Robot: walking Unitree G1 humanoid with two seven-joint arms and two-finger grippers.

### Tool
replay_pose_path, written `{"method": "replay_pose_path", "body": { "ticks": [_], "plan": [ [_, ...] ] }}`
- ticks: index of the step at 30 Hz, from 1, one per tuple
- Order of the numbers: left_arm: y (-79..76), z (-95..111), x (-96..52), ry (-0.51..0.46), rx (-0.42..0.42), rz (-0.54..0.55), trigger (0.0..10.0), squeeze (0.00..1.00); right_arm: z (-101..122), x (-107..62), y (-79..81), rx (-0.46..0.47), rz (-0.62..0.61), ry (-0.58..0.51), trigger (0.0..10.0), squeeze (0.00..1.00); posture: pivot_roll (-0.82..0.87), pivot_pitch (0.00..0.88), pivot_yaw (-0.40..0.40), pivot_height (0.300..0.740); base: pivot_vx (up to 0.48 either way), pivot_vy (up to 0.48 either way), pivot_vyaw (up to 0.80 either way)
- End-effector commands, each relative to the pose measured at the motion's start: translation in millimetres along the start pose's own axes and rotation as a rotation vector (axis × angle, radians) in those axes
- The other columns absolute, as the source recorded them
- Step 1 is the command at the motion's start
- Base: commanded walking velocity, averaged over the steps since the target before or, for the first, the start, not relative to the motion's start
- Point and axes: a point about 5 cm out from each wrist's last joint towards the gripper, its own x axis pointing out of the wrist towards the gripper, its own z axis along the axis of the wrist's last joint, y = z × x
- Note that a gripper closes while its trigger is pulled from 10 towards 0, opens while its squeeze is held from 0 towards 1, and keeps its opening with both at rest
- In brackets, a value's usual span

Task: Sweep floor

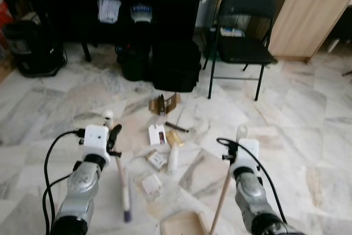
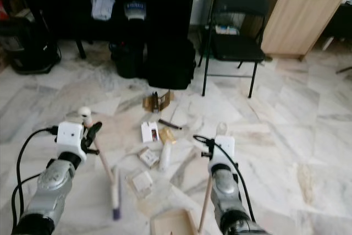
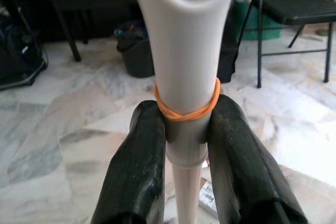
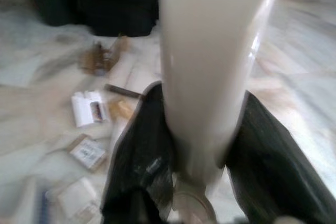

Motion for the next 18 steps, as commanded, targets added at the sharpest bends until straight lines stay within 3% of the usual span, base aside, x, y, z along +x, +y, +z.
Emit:
{"method": "replay_pose_path", "body": {
  "ticks": [1, 6, 13, 18],
  "plan": [
    [-2.2, 7.9, 3.7, -0.038, 0.006, -0.003, 10.0, 0.0, -8.0, -2.9, -9.2, -0.003, -0.025, 0.03, 10.0, 0.0, 0.11, 0.066, -0.079, 0.74, 0.292, 0.0, 0.0],
    [-2.3, 8.4, 4.4, -0.04, 0.008, 0.0, 10.0, 0.0, -8.0, -2.9, -9.7, -0.002, -0.025, 0.03, 10.0, 0.0, 0.11, 0.063, -0.08, 0.74, 0.289, 0.0, 0.0],
    [0.5, 14.3, 4.7, -0.081, -0.005, 0.017, 10.0, 0.0, -2.9, -1.9, -10.5, 0.001, -0.037, -0.007, 10.0, 0.0, 0.11, 0.062, -0.08, 0.74, 0.0, 0.0, 0.0],
    [1.0, 13.6, 4.9, -0.075, -0.002, 0.017, 10.0, 0.0, 14.8, 0.4, -5.9, -0.047, -0.016, -0.134, 10.0, 0.0, 0.11, 0.063, -0.082, 0.74, 0.0, 0.0, 0.0]
  ]
}}
